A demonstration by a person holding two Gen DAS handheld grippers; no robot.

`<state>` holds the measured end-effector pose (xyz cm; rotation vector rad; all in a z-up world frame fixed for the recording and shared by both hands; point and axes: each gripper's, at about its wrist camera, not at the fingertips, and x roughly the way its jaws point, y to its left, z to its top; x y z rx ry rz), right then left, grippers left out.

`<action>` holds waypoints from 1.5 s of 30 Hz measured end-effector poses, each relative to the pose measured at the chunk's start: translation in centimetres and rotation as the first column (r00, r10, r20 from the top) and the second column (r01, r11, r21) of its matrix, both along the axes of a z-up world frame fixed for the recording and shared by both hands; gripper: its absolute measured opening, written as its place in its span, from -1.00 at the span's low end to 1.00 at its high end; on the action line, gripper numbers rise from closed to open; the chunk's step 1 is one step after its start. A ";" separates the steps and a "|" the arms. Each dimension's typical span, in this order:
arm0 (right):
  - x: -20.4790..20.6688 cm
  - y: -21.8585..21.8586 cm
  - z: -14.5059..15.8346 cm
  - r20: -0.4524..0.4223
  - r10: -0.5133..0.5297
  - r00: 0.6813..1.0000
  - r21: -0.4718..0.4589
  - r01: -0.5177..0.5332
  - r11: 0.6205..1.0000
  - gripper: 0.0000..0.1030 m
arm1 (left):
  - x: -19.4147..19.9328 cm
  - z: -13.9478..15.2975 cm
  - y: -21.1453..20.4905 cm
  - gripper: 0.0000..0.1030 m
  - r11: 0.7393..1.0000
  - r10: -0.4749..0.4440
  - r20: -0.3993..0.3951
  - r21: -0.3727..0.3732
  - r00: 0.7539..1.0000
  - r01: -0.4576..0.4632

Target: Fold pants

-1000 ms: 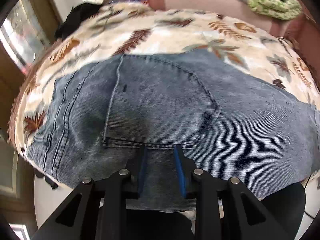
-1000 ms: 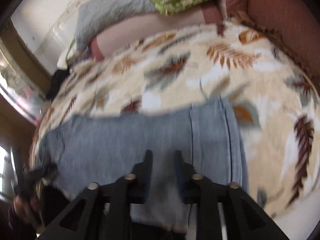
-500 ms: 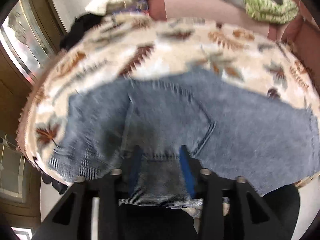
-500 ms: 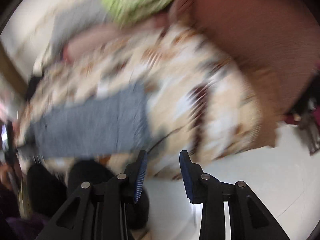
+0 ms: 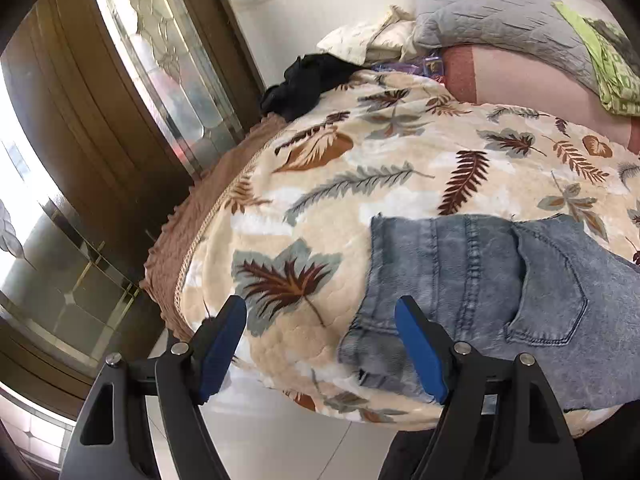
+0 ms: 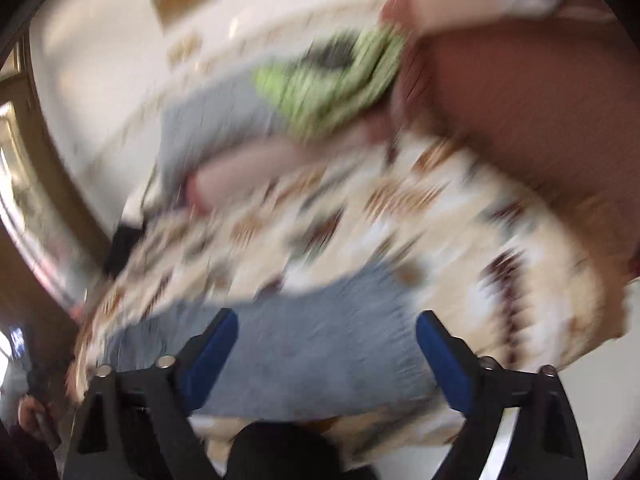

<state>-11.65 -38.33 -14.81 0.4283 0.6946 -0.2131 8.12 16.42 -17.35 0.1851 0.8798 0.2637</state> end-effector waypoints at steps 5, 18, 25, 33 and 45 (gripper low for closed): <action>6.4 4.6 -5.5 -0.180 0.141 0.973 0.002 -0.143 0.990 0.10 | 1.0 -1.7 0.3 0.49 0.996 -0.016 -0.032 -0.086 0.999 0.013; 8.3 1.3 -13.0 -0.354 0.056 0.934 0.071 -0.033 0.997 -0.11 | 4.6 -9.0 -2.9 -0.31 0.981 -0.061 -0.207 -0.194 0.976 0.020; 7.3 1.4 -13.4 -0.353 0.085 0.932 0.050 -0.072 0.996 -0.11 | 1.8 -10.5 -4.9 -0.30 0.988 -0.134 -0.140 0.060 0.981 0.144; 5.3 0.0 -12.8 -0.334 0.108 0.936 0.112 -0.074 0.991 -0.19 | 1.5 -8.1 -4.9 -0.32 0.993 -0.087 -0.184 0.062 0.979 0.100; 1.2 -6.8 -6.9 -0.132 -0.010 0.991 0.141 0.029 0.990 -0.13 | -1.0 -3.9 -17.8 -0.31 0.909 -0.415 -0.109 -0.005 0.903 0.417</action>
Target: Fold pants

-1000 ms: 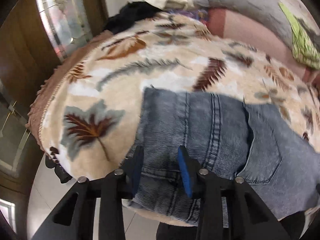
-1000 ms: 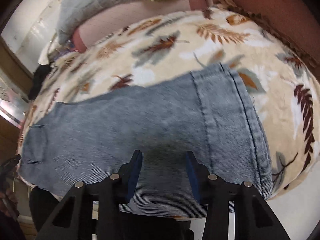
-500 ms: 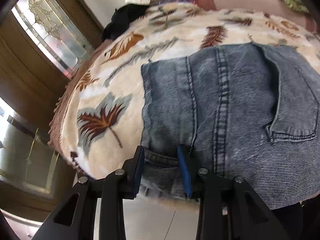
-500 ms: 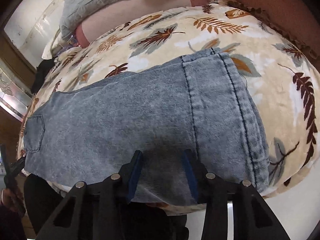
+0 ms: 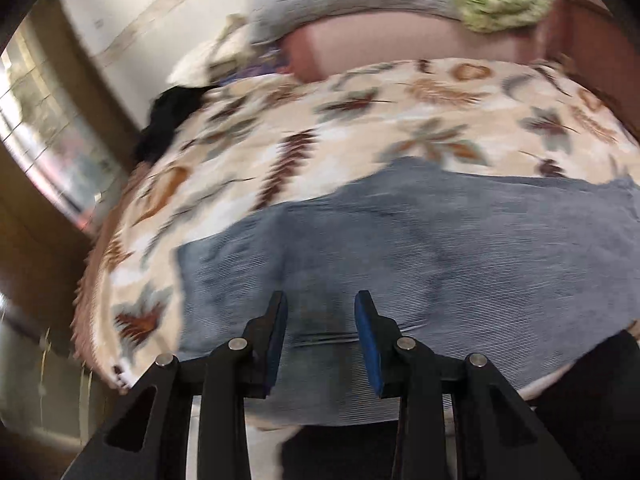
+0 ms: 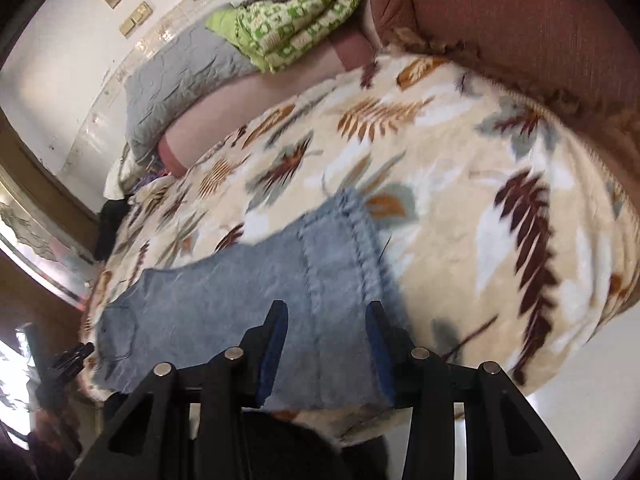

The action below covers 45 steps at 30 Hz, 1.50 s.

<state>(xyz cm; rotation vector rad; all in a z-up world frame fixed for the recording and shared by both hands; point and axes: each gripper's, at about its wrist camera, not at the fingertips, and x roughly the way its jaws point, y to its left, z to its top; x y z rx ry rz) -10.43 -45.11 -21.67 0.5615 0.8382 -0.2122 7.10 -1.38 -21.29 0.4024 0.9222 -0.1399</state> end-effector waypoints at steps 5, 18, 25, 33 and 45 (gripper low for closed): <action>3.9 -1.8 -0.6 -0.004 0.009 1.000 -0.065 -0.009 0.998 0.20 | -0.8 -1.0 -4.0 -0.31 0.997 -0.077 -0.059 0.004 0.995 0.077; 12.8 -3.1 -4.4 -0.228 0.127 0.965 -0.170 -0.168 0.971 -0.70 | 0.1 -2.4 -5.7 -0.31 0.996 -0.079 -0.103 0.027 0.991 0.082; 13.3 -3.3 0.4 -0.112 0.110 0.988 -0.223 -0.133 0.966 -0.94 | 2.3 -3.6 -6.3 -0.31 0.998 -0.040 -0.103 0.037 0.994 0.044; 17.4 -4.6 -4.9 -0.233 0.040 0.972 -0.177 -0.082 0.981 -0.77 | 3.3 -6.9 -8.1 -0.27 0.993 -0.038 -0.077 0.109 0.996 0.046; 15.9 3.8 2.1 -0.044 0.251 0.967 -0.122 -0.255 0.959 -0.60 | -0.6 -6.3 -7.2 -0.26 0.997 -0.069 -0.101 -0.036 0.993 0.066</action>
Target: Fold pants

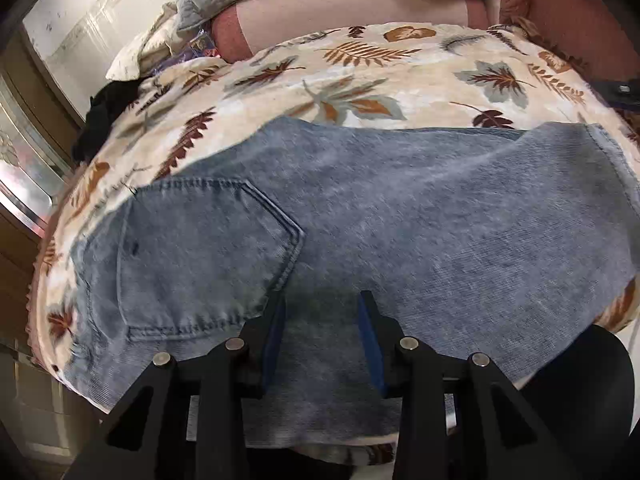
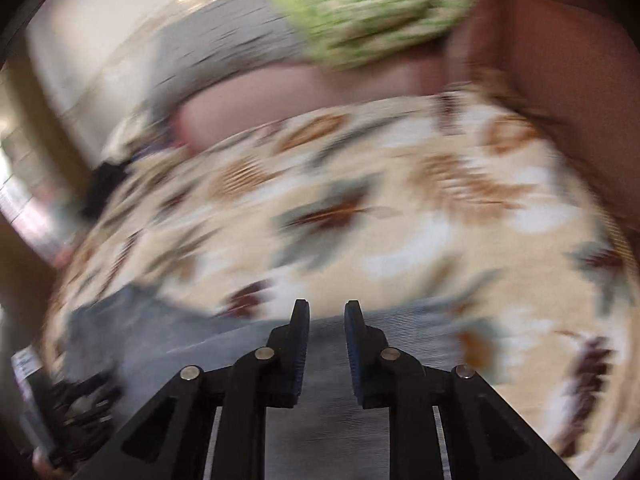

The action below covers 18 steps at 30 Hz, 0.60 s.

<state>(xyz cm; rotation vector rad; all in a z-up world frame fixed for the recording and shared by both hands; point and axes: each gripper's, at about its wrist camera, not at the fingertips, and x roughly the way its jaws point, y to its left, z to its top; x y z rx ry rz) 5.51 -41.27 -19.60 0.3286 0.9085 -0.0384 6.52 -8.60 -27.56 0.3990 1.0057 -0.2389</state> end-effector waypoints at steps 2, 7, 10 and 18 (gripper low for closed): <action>1.6 4.1 -0.8 -0.024 0.103 0.994 0.027 -0.103 0.994 -0.60 | -0.1 -0.5 0.2 -0.26 1.000 0.014 -0.012 0.007 1.000 -0.014; 5.7 12.3 -3.4 -0.077 0.247 0.966 0.078 -0.242 0.967 -0.60 | -0.4 -0.4 0.7 -0.24 1.000 0.013 -0.018 -0.012 1.000 -0.013; 7.8 16.5 -6.0 -0.174 0.313 0.934 0.091 -0.301 0.949 -0.60 | -0.6 -0.7 1.1 -0.22 0.999 0.027 -0.009 -0.031 1.000 -0.028; 11.3 16.9 -8.0 -0.200 0.198 0.959 0.063 -0.189 0.980 -0.82 | -0.6 -0.1 1.8 -0.22 0.998 0.016 -0.023 -0.059 1.000 -0.018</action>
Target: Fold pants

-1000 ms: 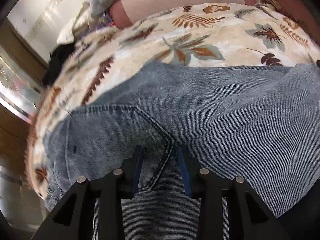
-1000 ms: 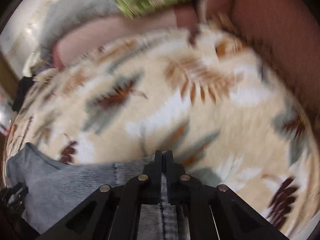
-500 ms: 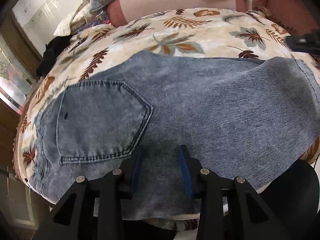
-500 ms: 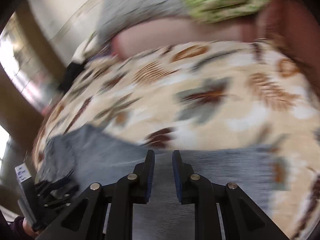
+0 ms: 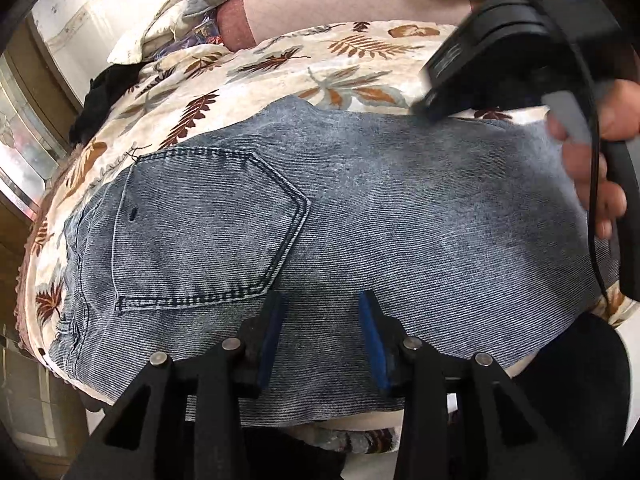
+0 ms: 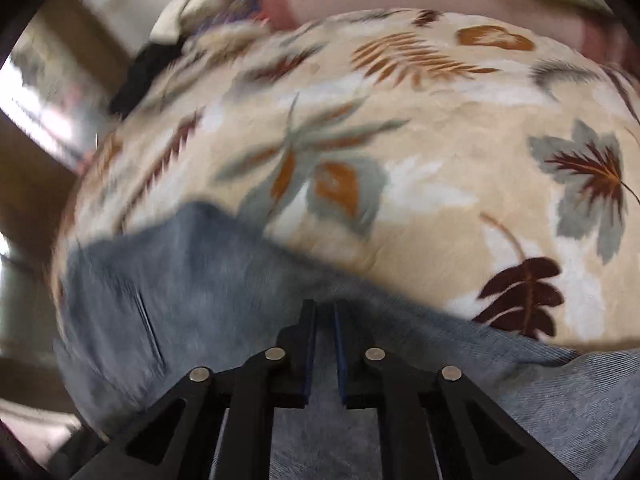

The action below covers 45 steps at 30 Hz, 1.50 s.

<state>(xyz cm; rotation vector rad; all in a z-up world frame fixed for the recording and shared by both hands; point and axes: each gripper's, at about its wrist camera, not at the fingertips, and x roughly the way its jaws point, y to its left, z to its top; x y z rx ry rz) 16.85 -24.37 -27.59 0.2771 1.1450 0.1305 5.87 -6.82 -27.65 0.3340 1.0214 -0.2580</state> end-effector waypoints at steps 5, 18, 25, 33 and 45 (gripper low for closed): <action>-5.5 -6.5 5.2 0.167 -0.108 0.980 0.112 0.090 0.990 -0.75 | 0.0 1.6 0.4 -0.11 1.000 0.008 0.051 -0.021 0.999 -0.007; -26.8 -25.9 5.1 0.078 -0.496 0.865 0.413 0.425 0.806 0.11 | -0.6 3.6 -6.3 0.34 0.996 -0.094 0.060 -0.005 0.994 0.094; -28.0 -28.6 0.4 -0.020 -0.559 0.829 0.559 0.473 0.681 0.11 | 1.1 2.5 -11.3 0.34 0.989 -0.141 0.012 0.044 0.990 0.141; -25.4 -28.8 -2.2 -0.057 -0.534 0.844 0.565 0.468 0.679 0.16 | 1.8 0.4 -13.3 0.35 0.984 -0.149 -0.050 0.087 0.987 0.153; -25.4 -28.8 -2.8 -0.026 -0.499 0.866 0.641 0.397 0.657 0.15 | 3.2 -0.6 -20.7 0.44 0.975 -0.210 -0.085 0.052 0.974 0.215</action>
